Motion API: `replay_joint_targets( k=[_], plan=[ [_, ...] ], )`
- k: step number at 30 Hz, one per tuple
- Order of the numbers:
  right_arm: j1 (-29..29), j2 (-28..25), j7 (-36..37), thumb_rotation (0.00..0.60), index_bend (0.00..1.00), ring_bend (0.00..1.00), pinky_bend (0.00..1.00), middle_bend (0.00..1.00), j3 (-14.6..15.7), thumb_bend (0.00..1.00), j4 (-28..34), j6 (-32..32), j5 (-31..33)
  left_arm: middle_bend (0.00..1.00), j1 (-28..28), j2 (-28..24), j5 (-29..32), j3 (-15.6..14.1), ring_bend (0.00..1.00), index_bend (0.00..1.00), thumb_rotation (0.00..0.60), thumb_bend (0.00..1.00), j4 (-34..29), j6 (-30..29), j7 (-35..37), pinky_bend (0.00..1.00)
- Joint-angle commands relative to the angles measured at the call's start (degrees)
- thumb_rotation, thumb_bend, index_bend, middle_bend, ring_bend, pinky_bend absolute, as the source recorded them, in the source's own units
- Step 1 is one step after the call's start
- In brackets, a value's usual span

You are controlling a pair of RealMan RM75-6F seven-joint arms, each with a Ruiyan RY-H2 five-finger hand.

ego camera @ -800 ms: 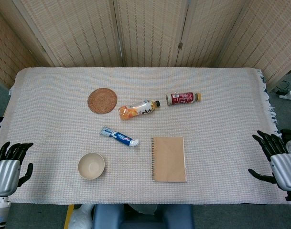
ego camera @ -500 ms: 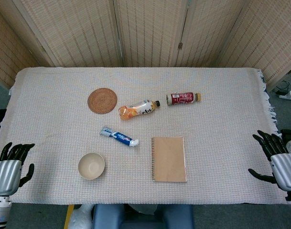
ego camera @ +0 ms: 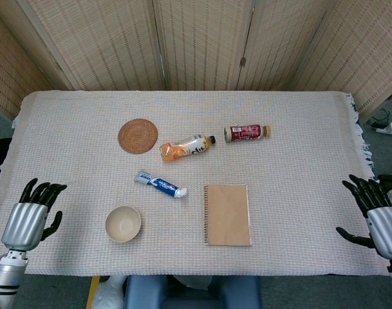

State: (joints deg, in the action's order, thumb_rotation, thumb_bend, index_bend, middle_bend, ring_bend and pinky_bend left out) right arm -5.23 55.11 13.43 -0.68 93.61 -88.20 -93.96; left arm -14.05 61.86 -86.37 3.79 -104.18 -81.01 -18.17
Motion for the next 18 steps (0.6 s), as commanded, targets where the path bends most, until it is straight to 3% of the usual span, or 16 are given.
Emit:
replay_joint_targets(
  k=[1, 6, 18],
  plan=[
    [0.1, -0.3, -0.3, 0.6, 0.1, 0.06, 0.0, 0.06, -0.1, 0.22, 0.5, -0.3, -0.1, 0.24, -5.0, 0.0, -0.7, 2.4, 0.18, 0.24, 0.6, 0.47, 0.5, 5.6, -1.0, 0.09],
    [0.6, -0.5, -0.6, 0.6, 0.1, 0.06, 0.0, 0.06, -0.1, 0.22, 1.0, -0.8, 0.0, 0.24, -13.4, 2.7, -0.9, 5.0, 0.18, 0.25, 0.6, 0.35, 5.5, 15.4, 1.6, 0.09],
    [1.3, -0.9, -0.8, 0.6, 0.1, 0.07, 0.0, 0.06, -0.1, 0.22, 1.4, -1.1, 0.4, 0.24, -27.7, 14.3, 3.2, 8.1, 0.18, 0.25, 0.6, 0.34, 20.4, 30.5, 3.5, 0.09]
  ],
)
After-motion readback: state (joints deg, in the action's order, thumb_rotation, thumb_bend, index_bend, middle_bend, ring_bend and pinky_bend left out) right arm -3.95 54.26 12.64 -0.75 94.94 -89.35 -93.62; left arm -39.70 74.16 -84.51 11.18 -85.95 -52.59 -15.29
